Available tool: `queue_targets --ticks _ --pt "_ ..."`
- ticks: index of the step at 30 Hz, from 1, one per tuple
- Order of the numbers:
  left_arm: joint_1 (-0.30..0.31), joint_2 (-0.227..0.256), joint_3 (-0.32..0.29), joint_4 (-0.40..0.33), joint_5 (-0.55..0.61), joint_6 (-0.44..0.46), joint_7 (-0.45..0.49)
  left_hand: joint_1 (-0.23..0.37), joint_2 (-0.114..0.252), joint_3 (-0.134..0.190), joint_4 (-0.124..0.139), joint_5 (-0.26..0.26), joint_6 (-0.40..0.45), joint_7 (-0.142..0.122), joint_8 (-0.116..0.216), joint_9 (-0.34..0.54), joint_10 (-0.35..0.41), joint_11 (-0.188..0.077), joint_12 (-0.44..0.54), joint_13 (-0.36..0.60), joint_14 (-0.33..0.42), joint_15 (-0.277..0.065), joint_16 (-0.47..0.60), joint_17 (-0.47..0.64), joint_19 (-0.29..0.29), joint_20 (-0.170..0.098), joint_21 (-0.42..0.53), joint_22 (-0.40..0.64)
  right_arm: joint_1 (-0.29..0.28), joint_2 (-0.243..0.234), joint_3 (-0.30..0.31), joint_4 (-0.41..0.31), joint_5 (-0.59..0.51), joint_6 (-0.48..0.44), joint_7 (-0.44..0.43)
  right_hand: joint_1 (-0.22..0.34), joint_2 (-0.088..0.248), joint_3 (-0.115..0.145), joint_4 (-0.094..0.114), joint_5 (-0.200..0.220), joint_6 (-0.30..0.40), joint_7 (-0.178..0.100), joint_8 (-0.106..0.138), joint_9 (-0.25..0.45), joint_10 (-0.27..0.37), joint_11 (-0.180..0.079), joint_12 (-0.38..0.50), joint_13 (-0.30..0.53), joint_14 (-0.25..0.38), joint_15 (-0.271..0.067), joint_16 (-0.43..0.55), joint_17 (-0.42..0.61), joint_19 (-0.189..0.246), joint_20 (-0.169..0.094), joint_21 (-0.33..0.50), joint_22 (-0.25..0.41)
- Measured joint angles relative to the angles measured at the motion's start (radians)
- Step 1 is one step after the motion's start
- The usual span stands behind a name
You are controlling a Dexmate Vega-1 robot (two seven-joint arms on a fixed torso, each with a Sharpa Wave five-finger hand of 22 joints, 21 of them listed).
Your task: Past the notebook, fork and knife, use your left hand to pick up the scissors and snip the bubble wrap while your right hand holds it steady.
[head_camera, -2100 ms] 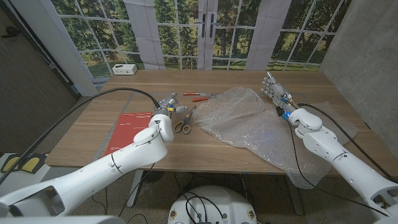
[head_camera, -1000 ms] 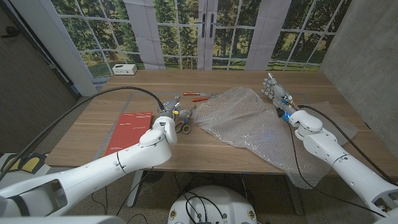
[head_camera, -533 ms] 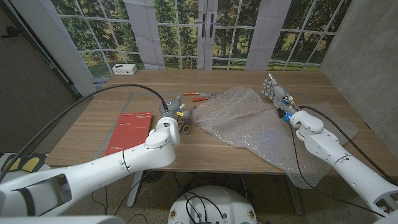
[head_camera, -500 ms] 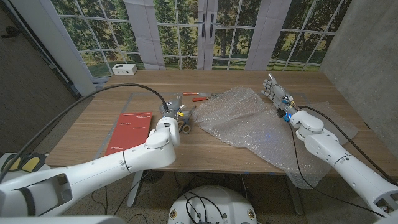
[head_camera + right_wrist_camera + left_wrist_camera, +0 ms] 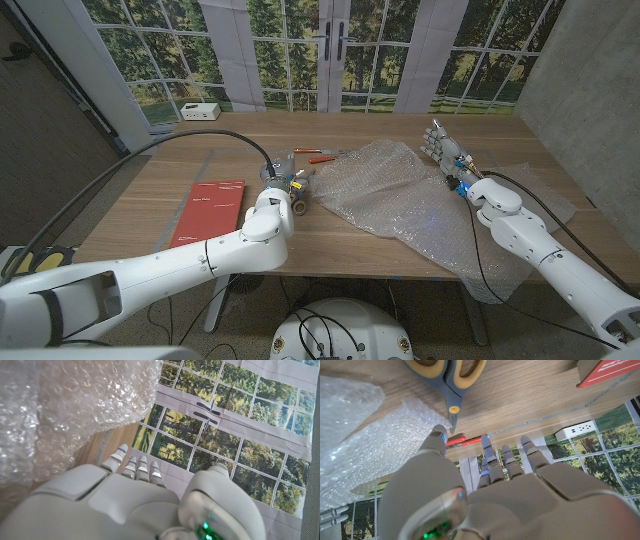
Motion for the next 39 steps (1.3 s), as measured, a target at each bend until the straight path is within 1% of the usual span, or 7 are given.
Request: queue_targets --ticks 3,7,11,13,20,23,39 --pt "-0.005 0.001 0.004 -0.001 0.001 0.002 -0.007 0.0 0.0 0.0 0.0 0.0 0.0 0.0 0.0 0.0 0.003 -0.003 0.0 0.005 0.0 0.0 0.0 0.0 -0.005 0.005 0.0 0.0 -0.001 -0.001 0.001 -0.001 0.003 -0.004 0.0 0.0 0.0 0.0 0.0 0.0 0.0 0.0 0.0 0.0 0.0 0.0 0.0 0.0 0.0 0.0 0.0 0.0 0.0 0.0 0.0 0.0" --pt "-0.01 0.002 0.008 -0.003 0.001 0.004 -0.015 0.0 0.0 0.0 0.0 0.0 0.0 0.0 0.0 0.0 0.02 -0.009 0.0 0.005 0.0 0.0 0.0 0.002 -0.005 0.005 0.0 0.0 -0.001 -0.001 0.002 -0.003 0.005 -0.006 0.001 0.0 0.0 0.0 0.0 0.0 0.0 0.0 0.0 0.0 0.0 0.0 0.0 0.0 0.0 0.0 0.0 0.0 0.0 0.0 0.0 0.0" --pt "-0.015 0.004 0.012 -0.004 0.001 0.005 -0.024 0.0 0.0 0.0 0.0 0.0 0.0 0.0 0.0 0.0 0.024 -0.005 0.0 0.009 0.004 -0.004 0.0 0.002 -0.005 0.005 0.0 0.0 -0.001 -0.001 0.003 -0.004 0.008 -0.009 0.001 0.0 0.0 0.0 0.0 0.0 0.0 0.0 0.0 0.0 0.0 0.0 0.0 0.0 0.0 0.0 0.0 0.0 0.0 0.0 0.0 0.0" --pt "-0.017 0.004 0.013 -0.004 -0.001 0.005 -0.028 0.004 0.004 0.0 0.0 0.0 0.0 0.0 0.0 0.0 0.031 -0.009 0.0 0.009 0.004 -0.004 0.0 0.002 -0.005 0.005 0.0 0.0 -0.001 -0.001 0.004 -0.005 0.009 -0.01 0.001 0.0 0.0 0.0 0.0 0.0 0.0 0.0 0.0 0.0 0.0 0.0 0.0 0.0 0.0 0.0 0.0 0.0 0.0 0.0 0.0 0.0" --pt "-0.019 0.004 0.012 0.001 -0.017 0.005 -0.037 0.005 0.005 0.0 0.0 0.0 0.002 0.002 0.0 0.0 0.031 -0.009 0.0 0.013 0.004 -0.004 0.0 0.002 -0.006 0.005 0.0 0.0 -0.001 -0.001 0.005 -0.005 0.011 -0.013 0.0 0.0 0.0 0.0 0.0 0.0 0.0 0.0 0.0 0.0 0.0 0.0 0.0 0.0 0.0 0.0 0.0 0.0 0.0 0.0 0.0 0.0" --pt "-0.018 0.001 0.006 0.005 -0.025 0.002 -0.038 0.005 0.005 0.0 0.0 0.0 0.004 0.004 0.0 0.0 0.031 -0.009 0.0 0.014 0.004 -0.004 0.0 0.002 -0.011 0.0 0.0 0.0 -0.001 -0.001 0.005 -0.005 0.011 -0.014 0.0 0.0 0.0 0.0 0.0 -0.003 0.0 0.0 0.0 0.0 0.0 0.0 0.0 0.0 0.0 0.0 0.0 0.0 0.0 0.0 0.0 0.0" --pt "-0.02 -0.019 0.003 0.038 -0.047 -0.023 -0.037 0.013 0.013 0.0 0.0 0.0 0.004 0.004 0.0 0.0 0.031 -0.009 0.0 0.023 0.004 -0.004 0.006 0.0 -0.011 0.0 0.0 0.0 0.006 -0.002 0.005 0.006 0.014 -0.016 0.007 0.0 0.0 0.0 0.0 -0.008 0.0 0.0 0.0 0.0 0.0 0.0 0.0 0.0 0.0 0.0 0.0 0.0 0.0 0.0 0.0 0.0"
